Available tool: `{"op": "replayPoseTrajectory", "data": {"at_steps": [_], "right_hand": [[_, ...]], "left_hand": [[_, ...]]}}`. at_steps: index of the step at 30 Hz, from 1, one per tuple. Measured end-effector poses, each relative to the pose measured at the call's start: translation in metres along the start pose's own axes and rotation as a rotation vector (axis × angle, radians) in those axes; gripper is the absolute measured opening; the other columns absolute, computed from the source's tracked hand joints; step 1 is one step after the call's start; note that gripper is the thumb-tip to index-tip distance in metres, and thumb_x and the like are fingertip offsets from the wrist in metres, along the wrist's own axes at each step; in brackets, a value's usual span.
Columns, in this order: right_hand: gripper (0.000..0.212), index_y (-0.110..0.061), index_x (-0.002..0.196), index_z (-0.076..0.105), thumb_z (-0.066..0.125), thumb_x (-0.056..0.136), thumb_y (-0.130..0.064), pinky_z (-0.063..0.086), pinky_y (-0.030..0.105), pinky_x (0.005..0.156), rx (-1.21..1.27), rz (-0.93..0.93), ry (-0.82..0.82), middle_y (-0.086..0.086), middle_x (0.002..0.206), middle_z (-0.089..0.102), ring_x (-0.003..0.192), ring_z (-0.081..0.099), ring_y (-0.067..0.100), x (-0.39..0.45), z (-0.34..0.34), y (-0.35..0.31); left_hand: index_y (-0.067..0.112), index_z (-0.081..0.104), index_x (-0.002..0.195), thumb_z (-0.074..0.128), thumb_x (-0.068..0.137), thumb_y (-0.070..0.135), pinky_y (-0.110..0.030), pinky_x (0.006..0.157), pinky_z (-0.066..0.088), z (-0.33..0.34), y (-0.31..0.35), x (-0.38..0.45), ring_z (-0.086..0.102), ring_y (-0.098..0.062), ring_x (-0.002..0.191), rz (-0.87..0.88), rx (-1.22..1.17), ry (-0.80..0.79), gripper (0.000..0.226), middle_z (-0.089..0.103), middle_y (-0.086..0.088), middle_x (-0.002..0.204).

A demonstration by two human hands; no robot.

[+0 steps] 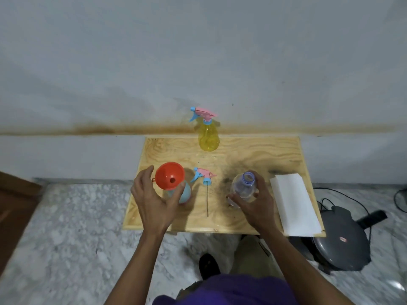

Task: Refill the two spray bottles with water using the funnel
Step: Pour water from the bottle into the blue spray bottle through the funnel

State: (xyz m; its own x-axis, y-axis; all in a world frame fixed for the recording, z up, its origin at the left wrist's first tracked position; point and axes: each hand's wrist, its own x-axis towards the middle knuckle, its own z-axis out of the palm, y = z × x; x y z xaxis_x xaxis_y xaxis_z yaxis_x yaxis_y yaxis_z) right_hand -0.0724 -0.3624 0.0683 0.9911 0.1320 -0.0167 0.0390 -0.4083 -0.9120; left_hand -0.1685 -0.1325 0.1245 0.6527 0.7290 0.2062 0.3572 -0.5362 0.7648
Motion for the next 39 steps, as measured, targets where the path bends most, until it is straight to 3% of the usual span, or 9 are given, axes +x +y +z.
{"op": "replayPoseTrajectory", "data": {"at_steps": [4, 10, 14, 22, 26, 30, 34, 37, 39], "right_hand": [[0.087, -0.029, 0.136, 0.049, 0.093, 0.062, -0.040, 0.054, 0.048, 0.093, 0.000, 0.007, 0.038, -0.009, 0.127, 0.064, 0.113, 0.063, 0.015, -0.002, 0.005, -0.002], [0.084, -0.034, 0.130, 0.048, 0.093, 0.059, -0.045, 0.056, 0.041, 0.087, -0.008, 0.031, 0.028, -0.018, 0.117, 0.066, 0.102, 0.065, 0.010, 0.001, 0.006, -0.001], [0.079, -0.048, 0.122, 0.042, 0.092, 0.061, -0.045, 0.049, 0.020, 0.080, -0.016, 0.053, 0.008, -0.025, 0.111, 0.063, 0.095, 0.063, -0.001, 0.004, 0.008, 0.001], [0.080, -0.020, 0.133, 0.043, 0.091, 0.069, -0.026, 0.034, -0.006, 0.073, -0.001, 0.024, -0.037, -0.009, 0.115, 0.058, 0.099, 0.058, 0.011, 0.016, 0.016, 0.003], [0.078, -0.025, 0.129, 0.043, 0.092, 0.068, -0.025, 0.036, -0.006, 0.073, 0.003, -0.047, -0.073, -0.008, 0.112, 0.060, 0.092, 0.060, 0.008, 0.022, 0.015, -0.009], [0.088, -0.013, 0.133, 0.044, 0.088, 0.063, -0.043, 0.038, -0.004, 0.078, 0.026, -0.129, -0.100, -0.003, 0.118, 0.059, 0.098, 0.060, 0.010, 0.028, 0.012, -0.036], [0.093, -0.032, 0.132, 0.031, 0.089, 0.059, -0.040, 0.042, 0.001, 0.084, 0.118, -0.234, -0.077, 0.001, 0.125, 0.050, 0.105, 0.058, 0.001, 0.030, 0.021, -0.071], [0.099, -0.038, 0.134, 0.029, 0.086, 0.056, -0.056, 0.050, 0.015, 0.082, 0.065, -0.275, -0.170, -0.006, 0.124, 0.057, 0.103, 0.063, 0.011, 0.032, 0.029, -0.094], [0.095, -0.042, 0.138, 0.030, 0.077, 0.059, -0.066, 0.046, 0.012, 0.079, -0.013, -0.291, -0.247, -0.012, 0.118, 0.062, 0.098, 0.062, 0.005, 0.035, 0.033, -0.104]], "left_hand": [[0.023, 0.034, 0.148, 0.072, 0.058, 0.072, -0.049, 0.113, 0.034, 0.001, -0.017, 0.018, 0.027, -0.021, 0.142, -0.133, 0.019, -0.253, 0.109, 0.039, -0.001, 0.151], [0.018, 0.040, 0.146, 0.080, 0.066, 0.057, -0.045, 0.107, 0.039, 0.010, -0.030, 0.023, 0.041, -0.027, 0.135, -0.154, -0.002, -0.257, 0.097, 0.051, -0.003, 0.140], [0.022, 0.038, 0.147, 0.087, 0.068, 0.048, -0.045, 0.108, 0.039, 0.012, -0.032, 0.025, 0.042, -0.024, 0.134, -0.179, -0.027, -0.253, 0.097, 0.050, 0.001, 0.141], [0.030, 0.044, 0.143, 0.082, 0.049, 0.066, -0.052, 0.101, 0.047, 0.005, -0.029, 0.030, 0.050, -0.016, 0.123, -0.273, -0.082, -0.293, 0.108, 0.051, 0.011, 0.128], [0.029, 0.047, 0.142, 0.084, 0.045, 0.065, -0.049, 0.101, 0.048, 0.006, -0.029, 0.032, 0.051, -0.014, 0.122, -0.280, -0.082, -0.285, 0.109, 0.052, 0.010, 0.129], [0.028, 0.048, 0.142, 0.084, 0.044, 0.063, -0.043, 0.100, 0.048, 0.008, -0.031, 0.033, 0.051, -0.011, 0.120, -0.284, -0.129, -0.282, 0.111, 0.052, 0.010, 0.129], [0.027, 0.047, 0.143, 0.089, 0.047, 0.058, -0.043, 0.101, 0.047, 0.005, -0.032, 0.033, 0.051, -0.011, 0.120, -0.284, -0.161, -0.299, 0.110, 0.051, 0.009, 0.128], [0.027, 0.046, 0.143, 0.089, 0.051, 0.055, -0.047, 0.102, 0.047, 0.004, -0.034, 0.036, 0.050, -0.013, 0.122, -0.259, -0.172, -0.311, 0.105, 0.050, 0.009, 0.128], [0.028, 0.045, 0.143, 0.090, 0.054, 0.050, -0.049, 0.103, 0.047, 0.006, -0.037, 0.039, 0.050, -0.014, 0.123, -0.240, -0.174, -0.332, 0.102, 0.049, 0.009, 0.128]]}}
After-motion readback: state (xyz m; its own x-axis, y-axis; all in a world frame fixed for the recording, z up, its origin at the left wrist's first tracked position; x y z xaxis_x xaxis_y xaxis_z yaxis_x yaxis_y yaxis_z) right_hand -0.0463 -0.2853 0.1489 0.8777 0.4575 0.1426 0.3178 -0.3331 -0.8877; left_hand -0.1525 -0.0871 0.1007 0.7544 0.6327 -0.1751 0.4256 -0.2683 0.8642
